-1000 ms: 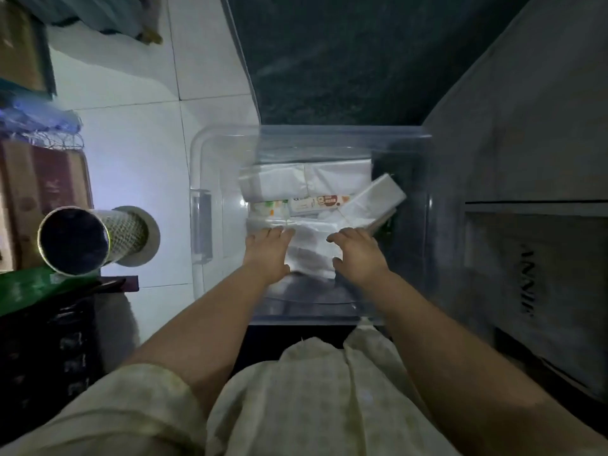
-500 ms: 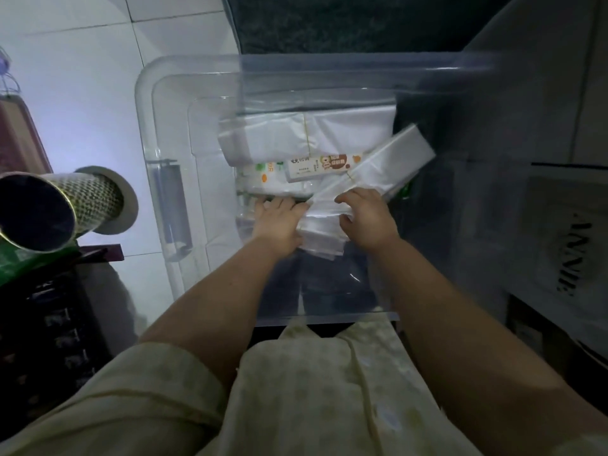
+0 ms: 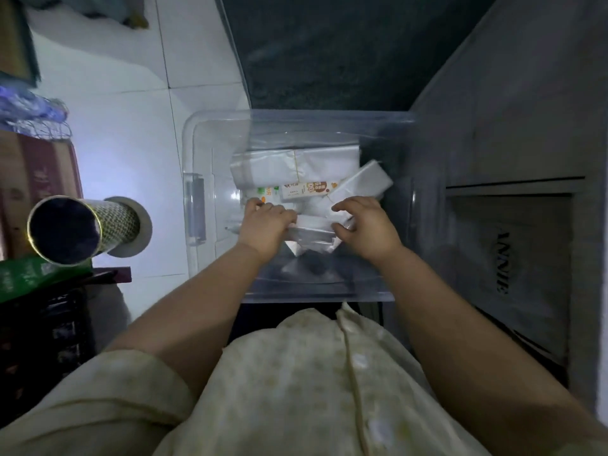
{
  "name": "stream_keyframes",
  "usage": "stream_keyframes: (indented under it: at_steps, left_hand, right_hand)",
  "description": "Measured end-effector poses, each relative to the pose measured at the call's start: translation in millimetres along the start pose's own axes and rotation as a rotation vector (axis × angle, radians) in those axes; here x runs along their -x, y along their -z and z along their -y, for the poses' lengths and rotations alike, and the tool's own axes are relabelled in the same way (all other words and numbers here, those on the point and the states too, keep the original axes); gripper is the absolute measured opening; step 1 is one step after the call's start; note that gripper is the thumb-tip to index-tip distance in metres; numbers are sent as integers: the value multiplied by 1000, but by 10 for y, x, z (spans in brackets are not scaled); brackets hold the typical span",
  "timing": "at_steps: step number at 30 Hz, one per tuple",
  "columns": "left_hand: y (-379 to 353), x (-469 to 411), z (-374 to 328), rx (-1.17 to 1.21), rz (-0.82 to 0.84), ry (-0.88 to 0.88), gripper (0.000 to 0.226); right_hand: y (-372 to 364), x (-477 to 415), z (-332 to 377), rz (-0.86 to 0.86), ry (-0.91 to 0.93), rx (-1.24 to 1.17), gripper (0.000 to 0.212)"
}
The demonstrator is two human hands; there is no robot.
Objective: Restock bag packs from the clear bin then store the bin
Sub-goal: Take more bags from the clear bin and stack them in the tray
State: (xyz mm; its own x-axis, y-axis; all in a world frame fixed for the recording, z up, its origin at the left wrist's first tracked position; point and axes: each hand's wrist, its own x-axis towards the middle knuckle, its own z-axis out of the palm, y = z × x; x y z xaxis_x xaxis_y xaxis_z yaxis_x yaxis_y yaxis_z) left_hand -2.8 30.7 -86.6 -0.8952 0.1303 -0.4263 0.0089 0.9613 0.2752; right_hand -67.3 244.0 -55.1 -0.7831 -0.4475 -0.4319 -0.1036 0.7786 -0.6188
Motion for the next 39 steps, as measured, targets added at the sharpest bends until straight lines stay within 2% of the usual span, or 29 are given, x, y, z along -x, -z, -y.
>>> stream_keyframes:
  at_steps: [4, 8, 12, 16, 23, 28, 34, 39]
  left_hand:
    - [684, 62, -194, -51, -116, -44, 21]
    - [1320, -10, -345, -75, -243, -151, 23]
    - [1694, -38, -433, -66, -316, -329, 21]
    - [1866, -6, -573, -185, -354, -556, 28]
    - [1766, 242, -1298, -318, -331, -937, 36]
    - [1522, 631, -2039, -350, -294, -1226, 35]
    - [1143, 1449, -2945, -373, -255, -1560, 41]
    - [677, 2381, -3643, -401, -154, -1739, 32]
  right_hand:
    - [504, 269, 343, -149, 54, 18, 31]
    - [828, 510, 669, -355, 18, 81, 34]
    - [940, 799, 859, -587, -152, 93, 42]
    - [888, 1210, 930, -733, -294, 127, 44]
    - [585, 2225, 987, -869, -515, 200, 36]
    - [234, 3257, 938, -984, -724, 138, 36]
    - [-325, 4465, 1050, -1155, -990, 73, 35]
    - [-814, 5457, 1199, -1275, -1164, 21, 33]
